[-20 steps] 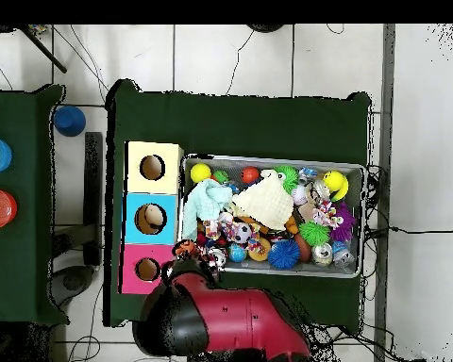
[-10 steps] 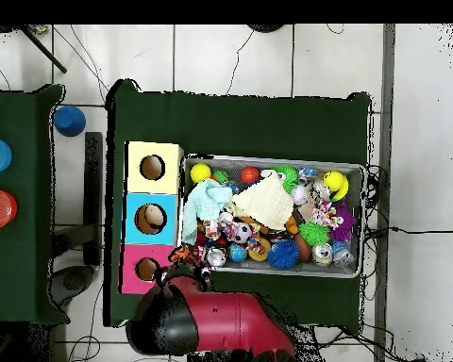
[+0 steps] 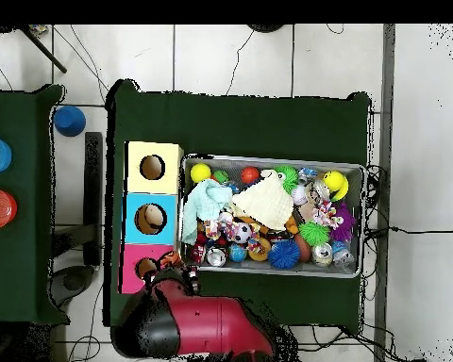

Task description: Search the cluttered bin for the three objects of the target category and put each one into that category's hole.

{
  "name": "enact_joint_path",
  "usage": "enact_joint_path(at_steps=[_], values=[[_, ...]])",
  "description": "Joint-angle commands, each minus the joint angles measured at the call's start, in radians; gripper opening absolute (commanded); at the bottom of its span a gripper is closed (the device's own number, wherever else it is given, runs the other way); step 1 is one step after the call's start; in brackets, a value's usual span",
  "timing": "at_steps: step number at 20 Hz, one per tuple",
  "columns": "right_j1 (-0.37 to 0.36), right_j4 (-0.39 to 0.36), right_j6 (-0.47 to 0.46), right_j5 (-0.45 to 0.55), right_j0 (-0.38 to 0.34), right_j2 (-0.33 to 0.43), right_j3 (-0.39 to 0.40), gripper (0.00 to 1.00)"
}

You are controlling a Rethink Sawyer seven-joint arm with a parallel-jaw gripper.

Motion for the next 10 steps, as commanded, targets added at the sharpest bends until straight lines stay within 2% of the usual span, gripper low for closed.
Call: enact_joint_path(at_steps=[1, 10], values=[[0.058, 0.085, 0.286, -0.066, 0.036, -0.054, -0.039, 0.0], [0.1, 0.114, 0.298, -0.116, 0.092, -0.087, -0.046, 0.0]])
